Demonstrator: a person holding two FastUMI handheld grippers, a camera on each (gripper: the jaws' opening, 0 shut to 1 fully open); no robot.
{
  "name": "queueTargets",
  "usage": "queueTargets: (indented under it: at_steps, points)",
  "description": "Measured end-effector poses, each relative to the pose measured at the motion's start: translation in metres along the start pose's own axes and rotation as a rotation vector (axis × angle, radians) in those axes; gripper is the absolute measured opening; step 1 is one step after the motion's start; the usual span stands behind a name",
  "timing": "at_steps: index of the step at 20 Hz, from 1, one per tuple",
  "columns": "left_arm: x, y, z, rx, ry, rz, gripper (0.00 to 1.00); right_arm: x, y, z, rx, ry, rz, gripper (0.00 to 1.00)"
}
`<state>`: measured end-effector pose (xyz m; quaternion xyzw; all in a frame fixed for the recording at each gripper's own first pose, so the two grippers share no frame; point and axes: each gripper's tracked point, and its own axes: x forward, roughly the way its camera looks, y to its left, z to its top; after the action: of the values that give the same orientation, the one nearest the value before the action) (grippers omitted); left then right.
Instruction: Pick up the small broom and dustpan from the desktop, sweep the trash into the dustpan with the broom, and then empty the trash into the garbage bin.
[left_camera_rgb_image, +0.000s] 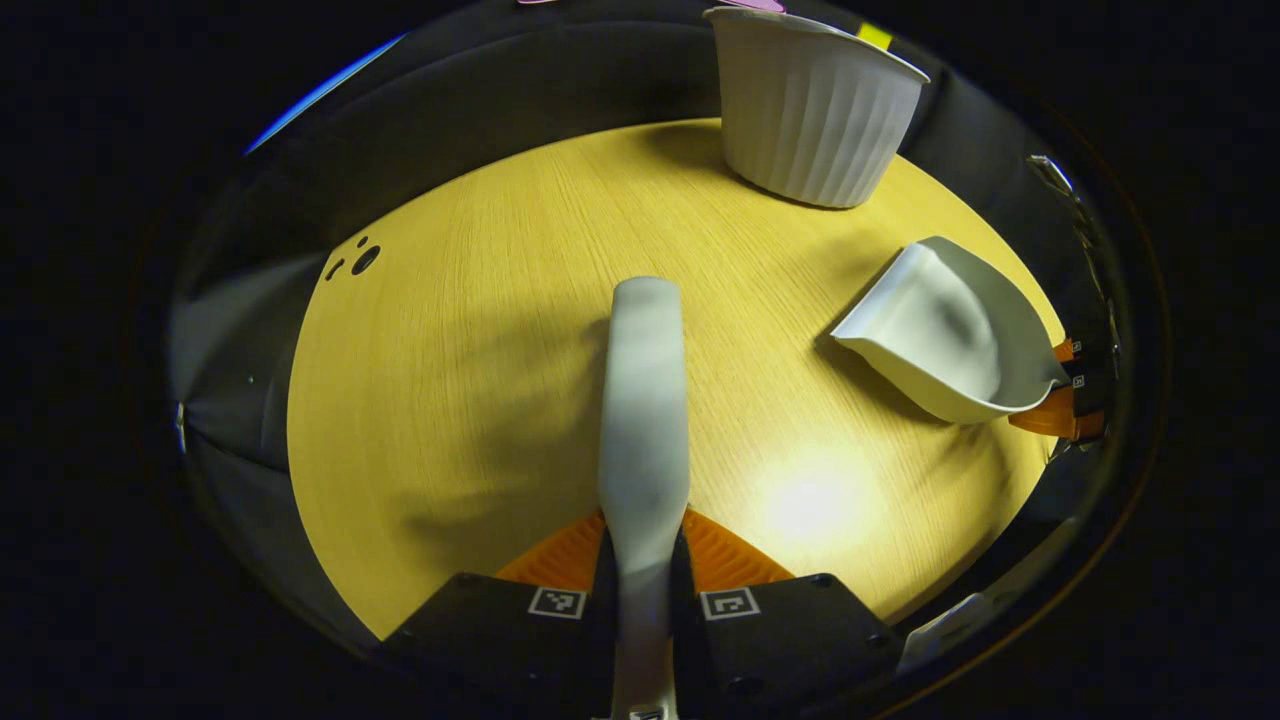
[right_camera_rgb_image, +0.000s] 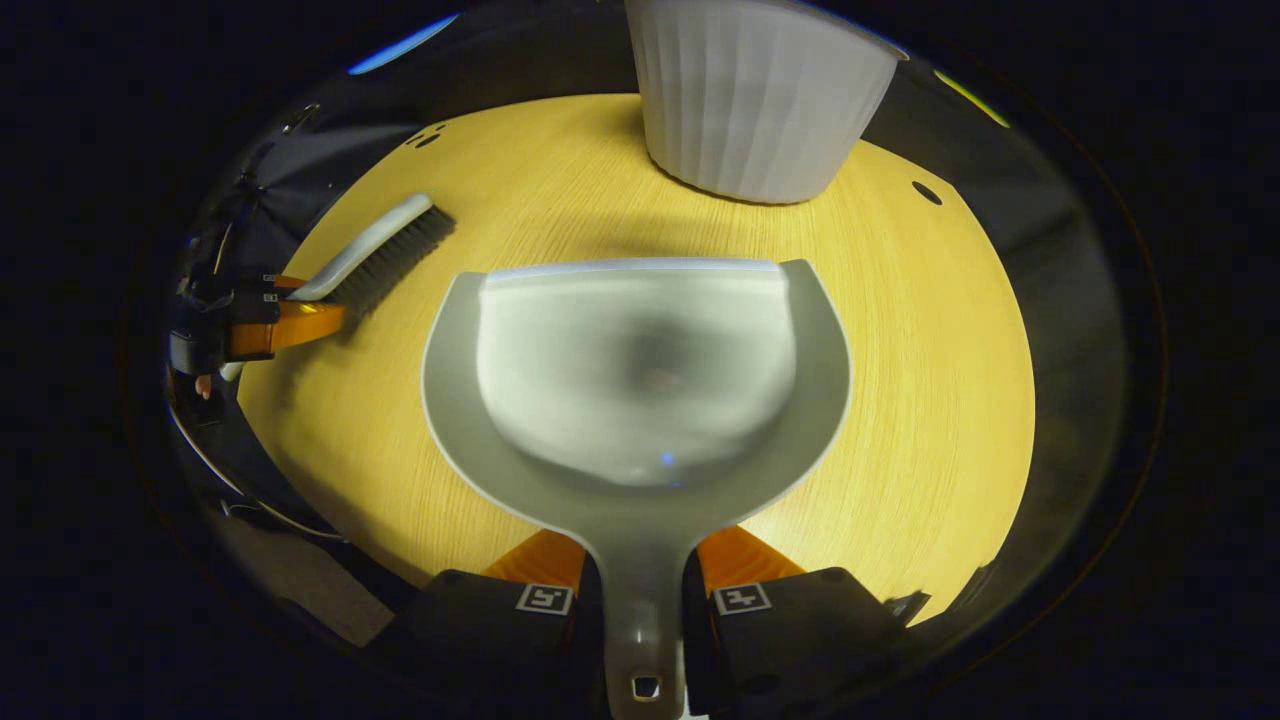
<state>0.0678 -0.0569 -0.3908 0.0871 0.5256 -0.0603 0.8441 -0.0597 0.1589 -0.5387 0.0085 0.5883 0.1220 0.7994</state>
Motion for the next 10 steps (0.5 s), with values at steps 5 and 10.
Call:
queueTargets:
  at_steps: [5, 10]
  points:
    - [-0.004, -0.001, -0.003, -0.008, 0.014, 0.006, 0.29, 0.011, -0.001, -0.004, -0.010, 0.009, -0.019, 0.37]
    - [-0.014, -0.005, -0.004, 0.000, 0.000, 0.009, 0.39, 0.002, 0.002, -0.005, -0.001, -0.001, -0.002, 0.42]
